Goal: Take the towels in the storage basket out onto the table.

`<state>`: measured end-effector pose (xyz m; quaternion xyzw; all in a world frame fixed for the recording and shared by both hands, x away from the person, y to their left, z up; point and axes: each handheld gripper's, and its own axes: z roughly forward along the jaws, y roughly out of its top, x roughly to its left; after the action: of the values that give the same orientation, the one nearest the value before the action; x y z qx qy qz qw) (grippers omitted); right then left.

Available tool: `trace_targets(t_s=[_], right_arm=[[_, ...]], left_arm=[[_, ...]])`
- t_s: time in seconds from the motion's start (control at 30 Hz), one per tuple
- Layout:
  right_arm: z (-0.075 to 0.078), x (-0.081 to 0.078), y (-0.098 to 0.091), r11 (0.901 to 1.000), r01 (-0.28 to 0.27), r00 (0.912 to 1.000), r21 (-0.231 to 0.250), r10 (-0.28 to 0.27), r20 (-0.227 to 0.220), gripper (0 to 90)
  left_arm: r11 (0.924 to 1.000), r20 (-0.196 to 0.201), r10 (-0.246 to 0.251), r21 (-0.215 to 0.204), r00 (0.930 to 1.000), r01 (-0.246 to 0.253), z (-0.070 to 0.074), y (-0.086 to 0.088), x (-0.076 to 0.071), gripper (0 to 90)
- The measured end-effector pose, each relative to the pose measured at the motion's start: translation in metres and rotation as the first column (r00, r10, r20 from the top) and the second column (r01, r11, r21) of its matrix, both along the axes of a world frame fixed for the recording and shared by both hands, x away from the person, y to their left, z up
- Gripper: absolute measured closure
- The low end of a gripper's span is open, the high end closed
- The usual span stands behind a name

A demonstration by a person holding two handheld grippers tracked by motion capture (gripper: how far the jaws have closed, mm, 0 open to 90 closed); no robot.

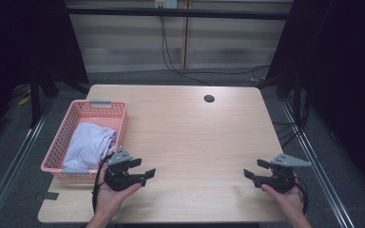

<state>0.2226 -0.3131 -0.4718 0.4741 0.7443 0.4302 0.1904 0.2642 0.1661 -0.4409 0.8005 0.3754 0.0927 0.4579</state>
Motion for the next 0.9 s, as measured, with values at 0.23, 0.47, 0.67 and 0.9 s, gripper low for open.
trace_targets(t_s=[0.23, 0.47, 0.67, 0.9], right_arm=[[0.000, 0.003, 0.002, 1.0000, -0.002, 1.0000, 0.000, 0.002, -0.006, 26.0], [-0.001, 0.005, 0.001, 0.9999, 0.001, 1.0000, 0.013, -0.001, -0.008, 25.4], [-0.001, 0.005, 0.002, 0.9999, -0.012, 0.9999, 0.012, 0.012, -0.003, 25.3], [0.000, 0.006, 0.004, 0.9998, -0.018, 0.9998, 0.010, 0.018, -0.005, 25.1]], left_arm=[[0.9993, 0.018, 0.036, -0.008, 0.9992, -0.035, 0.015, 0.020, -0.001, 30.4], [0.9979, 0.031, 0.062, -0.018, 0.9976, -0.062, 0.032, 0.037, 0.002, 29.7], [0.9958, 0.032, 0.090, 0.014, 0.9954, -0.091, 0.040, 0.054, 0.004, 27.2], [0.9887, 0.025, 0.129, 0.075, 0.9914, -0.130, 0.051, 0.080, 0.009, 25.2]])
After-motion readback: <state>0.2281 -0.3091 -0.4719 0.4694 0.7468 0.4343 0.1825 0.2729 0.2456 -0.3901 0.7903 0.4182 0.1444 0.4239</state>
